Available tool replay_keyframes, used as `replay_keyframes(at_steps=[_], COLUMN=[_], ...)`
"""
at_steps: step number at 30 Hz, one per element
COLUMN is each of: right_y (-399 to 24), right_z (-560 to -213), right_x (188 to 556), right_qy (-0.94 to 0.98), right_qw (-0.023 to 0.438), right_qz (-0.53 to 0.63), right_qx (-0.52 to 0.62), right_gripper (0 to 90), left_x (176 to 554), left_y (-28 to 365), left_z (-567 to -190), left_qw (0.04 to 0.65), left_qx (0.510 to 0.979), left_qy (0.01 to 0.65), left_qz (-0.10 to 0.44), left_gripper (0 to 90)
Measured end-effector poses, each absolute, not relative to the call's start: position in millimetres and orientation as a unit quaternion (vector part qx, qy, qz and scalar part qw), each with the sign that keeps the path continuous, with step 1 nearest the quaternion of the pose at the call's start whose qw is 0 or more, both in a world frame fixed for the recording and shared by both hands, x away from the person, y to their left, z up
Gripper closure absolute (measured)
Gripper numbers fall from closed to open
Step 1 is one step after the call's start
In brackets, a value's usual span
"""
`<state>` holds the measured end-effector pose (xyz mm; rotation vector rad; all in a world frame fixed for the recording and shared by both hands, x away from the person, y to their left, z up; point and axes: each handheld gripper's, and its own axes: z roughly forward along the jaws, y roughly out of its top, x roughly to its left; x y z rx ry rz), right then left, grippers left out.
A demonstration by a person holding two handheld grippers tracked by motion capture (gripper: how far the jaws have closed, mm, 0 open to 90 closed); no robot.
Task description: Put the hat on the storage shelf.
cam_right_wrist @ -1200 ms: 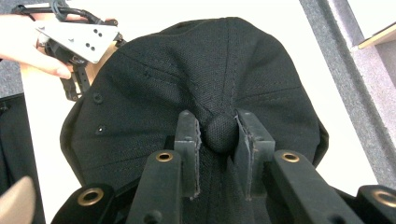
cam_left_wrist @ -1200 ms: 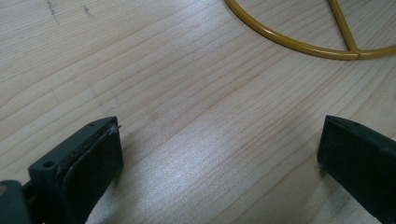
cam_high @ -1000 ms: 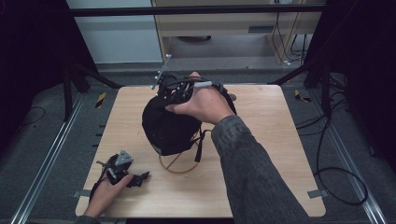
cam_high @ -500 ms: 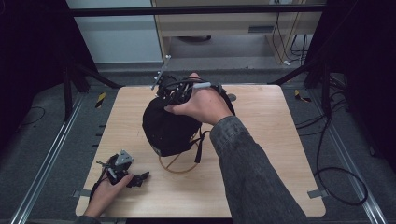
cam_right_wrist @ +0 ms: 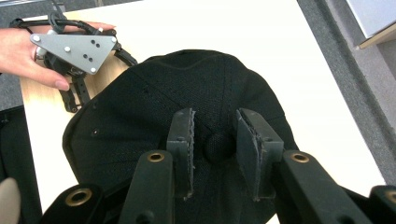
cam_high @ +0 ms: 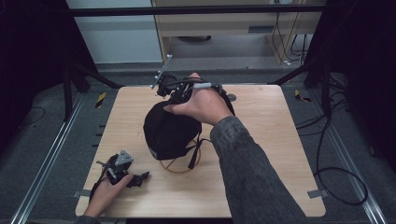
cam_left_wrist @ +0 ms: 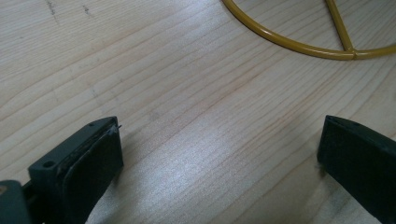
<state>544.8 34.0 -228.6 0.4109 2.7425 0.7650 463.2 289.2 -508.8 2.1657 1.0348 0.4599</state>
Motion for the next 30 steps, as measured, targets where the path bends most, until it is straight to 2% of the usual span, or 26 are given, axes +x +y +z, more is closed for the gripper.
replay_keyframes(at_steps=[12,30], right_y=[31.6,13.4], right_z=[-228.7,-216.9], right_x=[543.6,534.1], right_qy=[0.944,0.925], right_qw=[0.133,0.161], right_qz=[0.267,0.302], right_qx=[0.143,0.165], right_gripper=[66.1,42.8], left_x=[463.2,463.3], left_y=[289.2,289.2], left_z=[-508.8,-508.7], left_qw=[0.342,0.342], left_qx=[0.833,0.833], left_qy=[0.398,0.398], left_qz=[0.177,0.177], left_gripper=[0.0,0.0])
